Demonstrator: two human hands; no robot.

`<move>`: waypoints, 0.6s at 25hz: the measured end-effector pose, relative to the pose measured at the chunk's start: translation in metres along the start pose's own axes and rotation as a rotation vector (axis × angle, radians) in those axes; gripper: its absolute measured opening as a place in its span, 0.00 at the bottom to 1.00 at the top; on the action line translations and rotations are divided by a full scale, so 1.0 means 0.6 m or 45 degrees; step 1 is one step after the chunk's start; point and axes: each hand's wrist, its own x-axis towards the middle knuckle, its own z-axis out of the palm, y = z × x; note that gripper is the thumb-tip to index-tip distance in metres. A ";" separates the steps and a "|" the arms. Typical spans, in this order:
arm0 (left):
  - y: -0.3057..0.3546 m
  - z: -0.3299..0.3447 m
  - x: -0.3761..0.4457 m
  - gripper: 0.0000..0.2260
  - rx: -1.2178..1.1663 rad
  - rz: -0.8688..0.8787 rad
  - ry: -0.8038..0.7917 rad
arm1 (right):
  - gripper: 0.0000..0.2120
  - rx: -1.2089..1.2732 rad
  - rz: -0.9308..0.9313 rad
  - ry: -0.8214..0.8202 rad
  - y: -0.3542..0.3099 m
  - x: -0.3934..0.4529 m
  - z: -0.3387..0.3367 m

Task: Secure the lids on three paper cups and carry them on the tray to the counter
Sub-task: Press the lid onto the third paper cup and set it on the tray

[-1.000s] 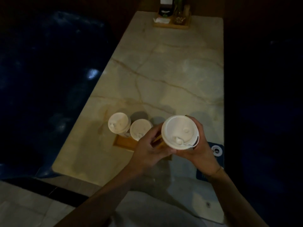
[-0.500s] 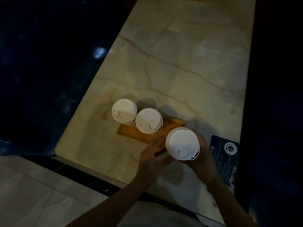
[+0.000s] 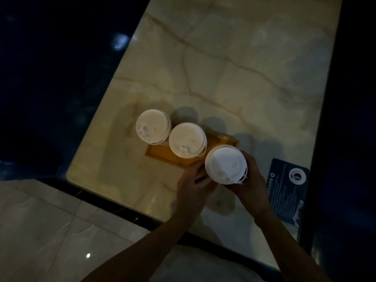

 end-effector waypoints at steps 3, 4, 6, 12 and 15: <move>-0.002 0.008 0.007 0.26 -0.022 -0.046 0.007 | 0.40 0.022 0.005 0.001 0.003 0.006 -0.001; -0.002 0.009 0.009 0.27 -0.043 -0.062 0.005 | 0.40 0.023 0.004 -0.001 0.006 0.008 -0.002; -0.002 0.011 0.012 0.28 -0.068 -0.081 0.004 | 0.40 0.030 0.011 -0.015 0.008 0.013 -0.003; 0.001 0.020 0.017 0.25 -0.132 -0.133 0.072 | 0.38 0.092 0.039 -0.056 0.006 0.032 -0.002; 0.002 0.024 0.020 0.25 -0.118 -0.148 0.092 | 0.37 0.097 0.043 -0.072 0.008 0.040 0.000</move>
